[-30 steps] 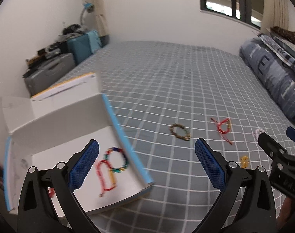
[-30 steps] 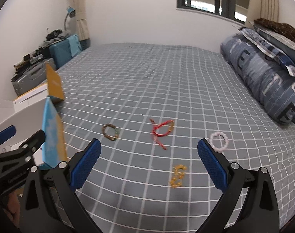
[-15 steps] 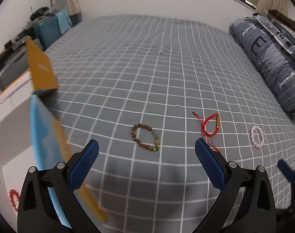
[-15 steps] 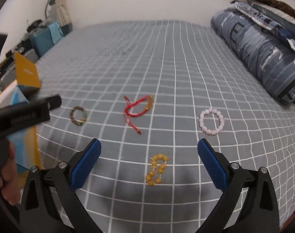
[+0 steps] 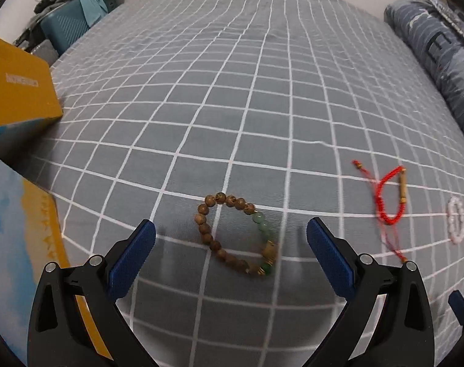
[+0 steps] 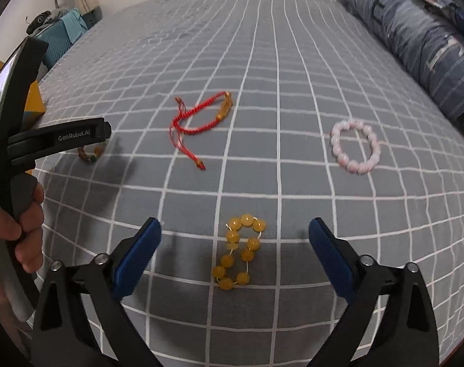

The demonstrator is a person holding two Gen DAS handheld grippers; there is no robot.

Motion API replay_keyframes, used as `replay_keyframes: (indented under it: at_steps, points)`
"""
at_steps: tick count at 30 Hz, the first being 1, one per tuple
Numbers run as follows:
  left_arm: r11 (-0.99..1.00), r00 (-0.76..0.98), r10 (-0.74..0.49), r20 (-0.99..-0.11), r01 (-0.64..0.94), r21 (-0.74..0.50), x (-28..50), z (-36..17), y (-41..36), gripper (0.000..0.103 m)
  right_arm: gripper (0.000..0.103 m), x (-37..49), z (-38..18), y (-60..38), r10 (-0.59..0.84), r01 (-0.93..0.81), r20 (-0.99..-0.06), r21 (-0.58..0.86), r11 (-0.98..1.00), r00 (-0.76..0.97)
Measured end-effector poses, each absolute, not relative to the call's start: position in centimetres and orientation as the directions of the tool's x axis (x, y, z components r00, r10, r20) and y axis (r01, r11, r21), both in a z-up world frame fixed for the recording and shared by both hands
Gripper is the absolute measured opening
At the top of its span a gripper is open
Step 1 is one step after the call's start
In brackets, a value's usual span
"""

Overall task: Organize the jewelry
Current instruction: 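Grasp the wooden bead bracelet with left tool while right tool grasps amber bracelet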

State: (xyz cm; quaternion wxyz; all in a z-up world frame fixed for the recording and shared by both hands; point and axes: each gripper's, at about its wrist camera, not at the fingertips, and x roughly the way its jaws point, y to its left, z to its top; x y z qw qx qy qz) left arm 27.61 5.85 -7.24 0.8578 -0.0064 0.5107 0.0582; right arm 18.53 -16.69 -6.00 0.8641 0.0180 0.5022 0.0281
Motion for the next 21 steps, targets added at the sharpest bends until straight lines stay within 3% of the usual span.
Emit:
replay_keyframes:
  at_steps: [5,11,13,18,21]
  points:
    - [0.993,0.451,0.089,-0.888,-0.109,0.044,28.7,-9.1,6.3,0.098,0.084,18.8,-7.4,-16.6,0.075,-0.038,-0.881,0.065,0.997,0.467]
    - [0.994,0.461,0.08,-0.884,-0.108,0.034,29.4,-9.5,6.6,0.096,0.069,19.4,-8.3,-16.8,0.073,-0.034,-0.895,0.064,0.997,0.441]
    - [0.994,0.459,0.079,-0.885,-0.107,0.034,29.5,-9.5,6.6,0.09,0.06,19.4,-8.4,-16.7,0.073,-0.03,-0.896,0.066,0.997,0.438]
    - [0.995,0.443,0.058,-0.895,-0.093,0.018,29.4,-8.9,6.3,0.055,0.04,19.3,-8.4,-16.6,0.076,-0.038,-0.897,0.066,0.997,0.435]
    - [0.997,0.437,0.045,-0.898,-0.079,0.011,29.2,-8.8,6.3,0.041,0.027,19.3,-8.4,-16.5,0.073,-0.038,-0.898,0.063,0.997,0.435]
